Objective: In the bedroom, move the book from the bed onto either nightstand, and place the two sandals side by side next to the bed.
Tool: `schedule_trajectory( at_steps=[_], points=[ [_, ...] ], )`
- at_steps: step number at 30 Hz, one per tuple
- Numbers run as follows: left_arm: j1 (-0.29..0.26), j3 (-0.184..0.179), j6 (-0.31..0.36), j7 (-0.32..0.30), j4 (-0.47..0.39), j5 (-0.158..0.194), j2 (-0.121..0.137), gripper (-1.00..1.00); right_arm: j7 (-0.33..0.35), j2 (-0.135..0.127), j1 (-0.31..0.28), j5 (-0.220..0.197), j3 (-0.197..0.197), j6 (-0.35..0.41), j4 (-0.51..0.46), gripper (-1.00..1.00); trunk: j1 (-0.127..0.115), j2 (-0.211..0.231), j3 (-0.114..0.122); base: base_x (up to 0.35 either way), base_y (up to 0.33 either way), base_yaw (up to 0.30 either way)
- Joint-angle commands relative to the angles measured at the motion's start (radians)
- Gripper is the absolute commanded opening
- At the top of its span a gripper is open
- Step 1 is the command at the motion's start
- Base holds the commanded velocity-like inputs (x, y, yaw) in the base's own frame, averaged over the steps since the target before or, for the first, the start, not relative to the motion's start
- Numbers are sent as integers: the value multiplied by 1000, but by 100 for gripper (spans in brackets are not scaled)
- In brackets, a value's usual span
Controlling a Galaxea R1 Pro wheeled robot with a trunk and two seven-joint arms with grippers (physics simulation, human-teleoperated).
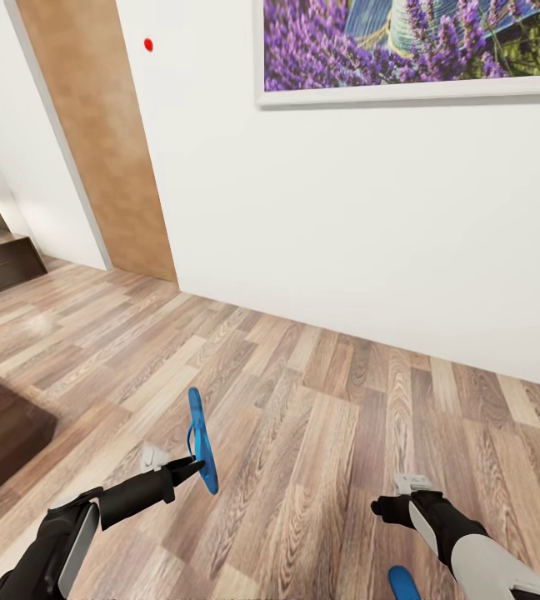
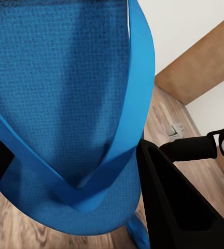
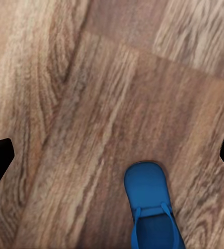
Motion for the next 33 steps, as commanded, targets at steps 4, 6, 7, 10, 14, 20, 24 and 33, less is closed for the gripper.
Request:
schedule_trajectory(
  at_steps=[4,6,7,10,14,20,24,33],
  points=[
    [-1,0,8,-4,1,4,0,-100,7,0,0,11,-6,5,-2,100,8,-15,-15,0,0,0],
    [-1,-1,8,-4,1,4,0,-100,7,0,0,11,-6,5,-2,100,9,-16,-23,0,0,0],
    [-1,-1,8,-4,1,4,0,-100,7,0,0,11,-6,5,-2,100,10,-16,-26,0,0,0],
    [-1,-1,8,-3,1,4,0,-100,7,0,0,11,-6,5,-2,100,11,-16,-38,0,0,0],
    [-1,-1,7,-3,1,4,0,-100,6,0,0,11,-7,6,-2,100,13,-17,-54,0,0,0],
    [-1,-2,7,-2,1,4,0,-100,6,-1,0,16,-6,6,0,100,16,-19,-77,0,0,0],
    [-1,-3,7,-3,1,3,0,-100,6,-3,0,72,-5,6,1,100,17,-20,-92,0,0,0],
    [-1,-3,7,-3,1,3,0,-100,6,-3,0,137,-6,7,1,100,21,-22,-127,0,0,0]
  ],
)
